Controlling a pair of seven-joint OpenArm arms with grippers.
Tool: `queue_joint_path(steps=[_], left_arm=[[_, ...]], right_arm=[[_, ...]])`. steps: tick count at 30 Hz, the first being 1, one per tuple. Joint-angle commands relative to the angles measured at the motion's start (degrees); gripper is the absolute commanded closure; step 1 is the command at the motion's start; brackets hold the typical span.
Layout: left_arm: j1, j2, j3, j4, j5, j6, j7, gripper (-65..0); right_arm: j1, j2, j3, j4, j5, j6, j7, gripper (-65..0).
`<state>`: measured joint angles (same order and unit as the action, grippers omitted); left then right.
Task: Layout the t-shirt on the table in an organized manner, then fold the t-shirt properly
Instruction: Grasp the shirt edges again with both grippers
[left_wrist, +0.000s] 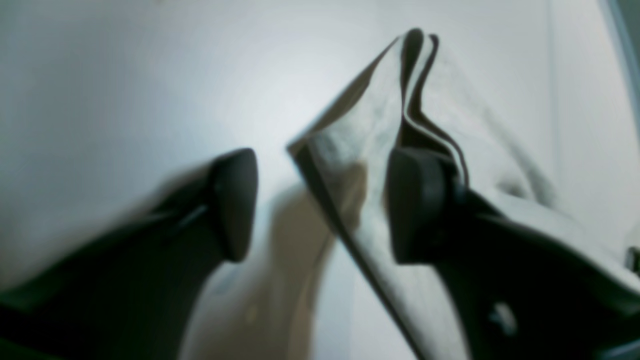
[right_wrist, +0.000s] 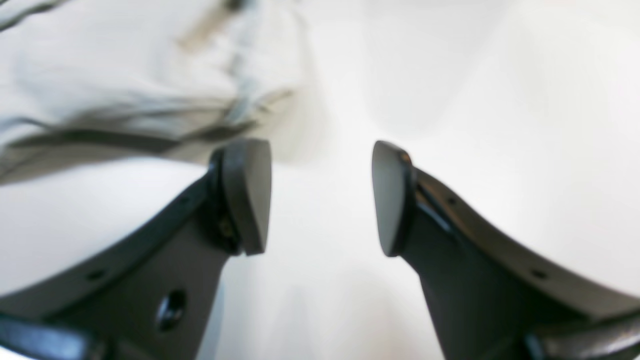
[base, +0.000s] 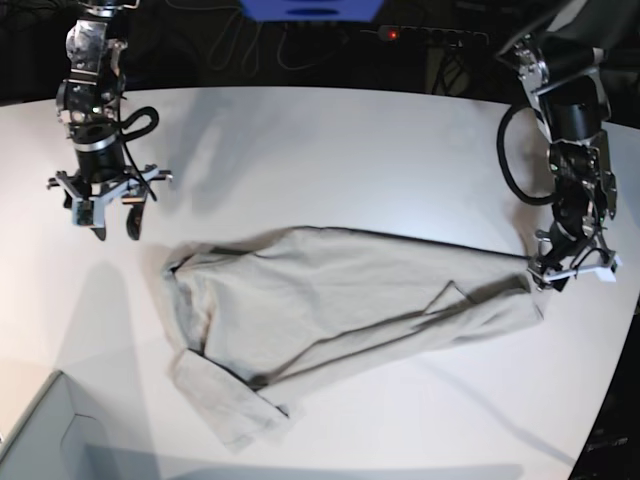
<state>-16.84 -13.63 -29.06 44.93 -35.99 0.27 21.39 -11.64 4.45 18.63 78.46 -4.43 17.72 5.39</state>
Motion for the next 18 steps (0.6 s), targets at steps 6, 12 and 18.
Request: queue_joint_path(steps=[6, 12, 18], left_arm=[[-1.6, -0.7, -0.1, 1.1, -0.3, -0.6, -0.6, 0.0], [0.4, -0.9, -0.1, 5.4, -0.3, -0.6, -0.2, 0.0], [1.2, -1.0, -0.1, 10.9, -0.3, -0.6, -0.2, -0.1]], right_arm=[[5.9, 0.8, 1.2, -6.9, 0.3, -0.1, 1.2, -32.3], [10.5, -0.5, 0.9, -11.2, 0.3, 0.1, 1.1, -37.1], [12.2, -1.4, -3.7, -13.6, 0.2, 0.1, 1.1, -42.3]])
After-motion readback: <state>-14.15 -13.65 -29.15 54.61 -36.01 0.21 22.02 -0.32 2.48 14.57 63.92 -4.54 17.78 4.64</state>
